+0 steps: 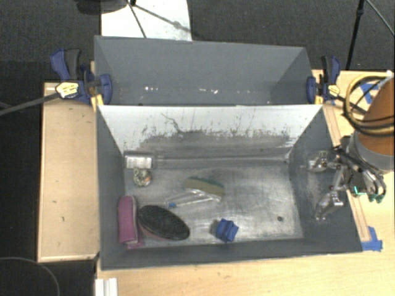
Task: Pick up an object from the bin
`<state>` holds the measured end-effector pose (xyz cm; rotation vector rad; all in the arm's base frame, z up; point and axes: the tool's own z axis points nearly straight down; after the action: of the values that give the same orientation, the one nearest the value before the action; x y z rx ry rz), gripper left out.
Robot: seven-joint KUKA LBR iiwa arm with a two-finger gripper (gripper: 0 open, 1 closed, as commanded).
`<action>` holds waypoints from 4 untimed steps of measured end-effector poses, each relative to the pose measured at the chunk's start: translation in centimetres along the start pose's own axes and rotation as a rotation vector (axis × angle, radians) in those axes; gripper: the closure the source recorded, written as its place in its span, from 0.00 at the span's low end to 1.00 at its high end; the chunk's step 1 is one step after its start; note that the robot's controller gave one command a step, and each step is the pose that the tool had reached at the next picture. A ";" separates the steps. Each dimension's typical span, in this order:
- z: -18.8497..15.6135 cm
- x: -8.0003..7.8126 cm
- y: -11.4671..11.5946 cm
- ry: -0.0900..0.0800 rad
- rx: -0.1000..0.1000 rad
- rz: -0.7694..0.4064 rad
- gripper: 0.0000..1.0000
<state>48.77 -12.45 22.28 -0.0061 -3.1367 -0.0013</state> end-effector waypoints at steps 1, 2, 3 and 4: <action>12.0 -3.1 5.7 -0.001 -0.002 0.055 0.00; 7.5 0.8 12.3 -0.006 -0.003 0.180 0.00; 14.1 0.6 20.0 -0.003 -0.001 -0.053 0.00; 14.0 0.6 19.8 -0.005 0.001 -0.054 1.00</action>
Offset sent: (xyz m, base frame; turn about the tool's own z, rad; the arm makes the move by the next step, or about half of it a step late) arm 0.0307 0.0540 -0.1161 0.0587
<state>48.22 7.39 8.35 0.0788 -3.1408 0.0000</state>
